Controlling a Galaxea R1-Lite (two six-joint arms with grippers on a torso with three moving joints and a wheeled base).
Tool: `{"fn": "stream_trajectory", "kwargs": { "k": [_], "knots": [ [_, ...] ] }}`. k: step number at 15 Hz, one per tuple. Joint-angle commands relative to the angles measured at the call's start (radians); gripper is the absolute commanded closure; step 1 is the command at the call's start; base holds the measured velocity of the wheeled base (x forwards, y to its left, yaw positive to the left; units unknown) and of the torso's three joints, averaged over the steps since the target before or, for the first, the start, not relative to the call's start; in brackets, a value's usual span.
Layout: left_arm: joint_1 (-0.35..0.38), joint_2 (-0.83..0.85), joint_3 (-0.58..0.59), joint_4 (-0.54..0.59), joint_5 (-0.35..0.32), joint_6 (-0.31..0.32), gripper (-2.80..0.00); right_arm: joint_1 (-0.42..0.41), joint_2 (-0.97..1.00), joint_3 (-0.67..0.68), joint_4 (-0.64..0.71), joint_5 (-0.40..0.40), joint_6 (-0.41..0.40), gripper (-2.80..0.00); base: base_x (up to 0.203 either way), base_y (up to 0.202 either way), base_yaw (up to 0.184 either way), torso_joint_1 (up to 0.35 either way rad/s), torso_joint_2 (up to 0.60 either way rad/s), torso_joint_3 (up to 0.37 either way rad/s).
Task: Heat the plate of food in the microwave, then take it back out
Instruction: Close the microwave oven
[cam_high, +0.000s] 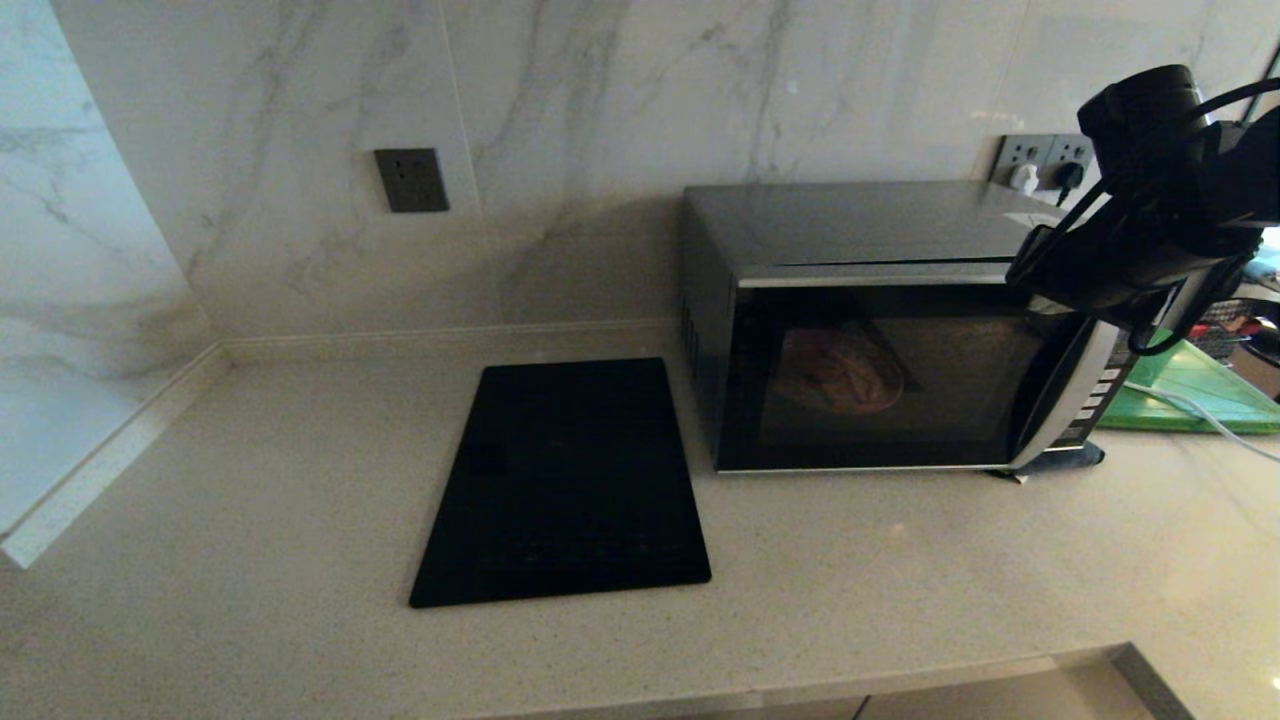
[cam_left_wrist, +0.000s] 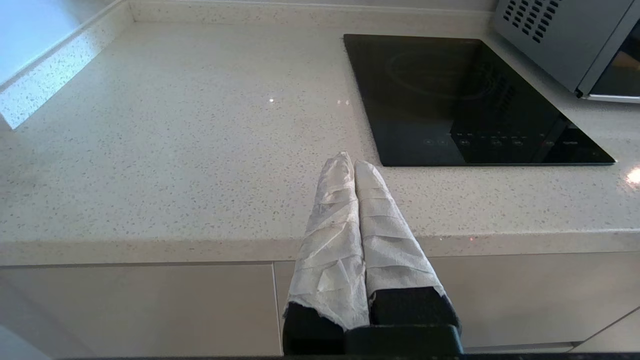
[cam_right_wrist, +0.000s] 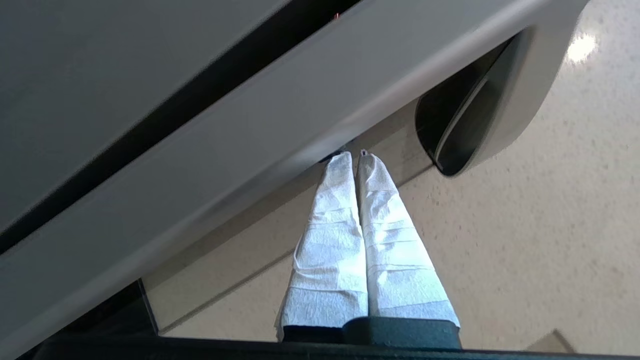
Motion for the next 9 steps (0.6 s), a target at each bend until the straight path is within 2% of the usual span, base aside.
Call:
{"fn": "stream_trajectory", "kwargs": {
  "k": [1, 9],
  "knots": [
    [0.001, 0.002, 0.000, 0.000, 0.001, -0.001, 0.00, -0.014, 0.011, -0.001, -0.021, 0.023, 0.001, 0.00, 0.000, 0.000, 0.000, 0.000, 0.00, 0.000],
    [0.001, 0.002, 0.000, 0.000, 0.001, -0.001, 0.00, -0.052, 0.005, -0.001, -0.065, 0.168, 0.005, 0.00, 0.000, 0.000, 0.000, 0.000, 0.00, 0.000]
  ]
}}
